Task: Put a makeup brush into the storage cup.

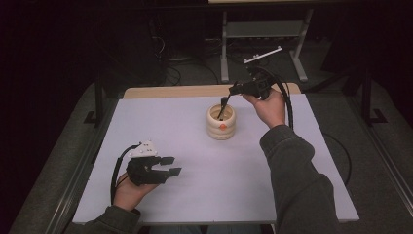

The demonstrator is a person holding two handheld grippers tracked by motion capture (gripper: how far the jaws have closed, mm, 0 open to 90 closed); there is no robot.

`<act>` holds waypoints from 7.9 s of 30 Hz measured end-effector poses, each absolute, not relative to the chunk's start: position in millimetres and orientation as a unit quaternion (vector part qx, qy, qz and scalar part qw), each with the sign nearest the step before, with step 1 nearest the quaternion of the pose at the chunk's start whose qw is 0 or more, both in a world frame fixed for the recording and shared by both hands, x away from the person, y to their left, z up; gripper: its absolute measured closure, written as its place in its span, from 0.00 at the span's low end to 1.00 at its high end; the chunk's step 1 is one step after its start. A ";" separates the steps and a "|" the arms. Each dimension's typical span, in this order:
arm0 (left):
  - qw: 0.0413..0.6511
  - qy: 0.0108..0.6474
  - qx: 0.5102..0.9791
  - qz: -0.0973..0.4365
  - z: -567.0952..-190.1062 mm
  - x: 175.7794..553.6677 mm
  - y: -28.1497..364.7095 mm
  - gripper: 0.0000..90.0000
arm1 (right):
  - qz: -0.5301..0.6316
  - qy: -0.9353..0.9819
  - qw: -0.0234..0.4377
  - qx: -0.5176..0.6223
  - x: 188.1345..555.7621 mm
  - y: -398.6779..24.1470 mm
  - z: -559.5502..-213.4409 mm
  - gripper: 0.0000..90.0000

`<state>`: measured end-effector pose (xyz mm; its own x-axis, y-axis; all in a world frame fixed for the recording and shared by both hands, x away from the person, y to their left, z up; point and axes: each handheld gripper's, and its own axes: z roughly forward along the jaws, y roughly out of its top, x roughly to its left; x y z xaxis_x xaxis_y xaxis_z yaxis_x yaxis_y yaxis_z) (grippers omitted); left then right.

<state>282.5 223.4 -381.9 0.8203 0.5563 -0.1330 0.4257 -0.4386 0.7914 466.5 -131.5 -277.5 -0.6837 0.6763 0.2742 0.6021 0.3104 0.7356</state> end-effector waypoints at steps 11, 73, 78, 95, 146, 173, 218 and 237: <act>0.442 0.292 0.845 0.074 -382.6 282.9 223.4 0.55 | 0.434 0.807 0.039 0.400 468.4 -127.9 -291.5 0.94; 0.437 0.298 0.845 0.074 -383.8 284.2 226.5 0.55 | 0.424 0.796 0.031 0.430 470.4 -123.9 -337.3 0.70; 0.436 0.294 0.847 0.075 -383.4 284.3 225.8 0.54 | 0.427 0.797 0.034 0.426 466.8 -133.2 -339.6 0.63; 0.436 0.301 0.845 0.075 -383.9 286.1 225.7 0.51 | 0.462 0.781 0.045 0.417 444.6 -160.9 -339.7 0.46; 0.445 0.332 0.827 0.089 -383.3 289.5 245.5 0.41 | 0.476 0.782 0.063 0.398 391.2 -191.7 -367.6 0.36; 0.442 0.336 0.827 0.089 -387.3 289.9 246.7 0.37 | 0.462 0.794 0.071 0.389 356.4 -201.9 -383.0 0.33; 0.431 0.337 0.833 0.083 -404.5 273.9 251.4 0.33 | 0.470 0.788 0.069 0.391 302.1 -217.7 -413.7 0.29; 0.429 0.330 0.837 0.080 -407.5 271.5 252.8 0.32 | 0.480 0.784 0.081 0.386 289.2 -222.1 -416.6 0.26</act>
<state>271.5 252.8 -407.5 0.7699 0.6207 -0.1483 0.4825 -0.4141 0.7719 289.2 -222.1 -416.6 -0.6887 0.6829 0.2435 0.5273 0.2413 0.8147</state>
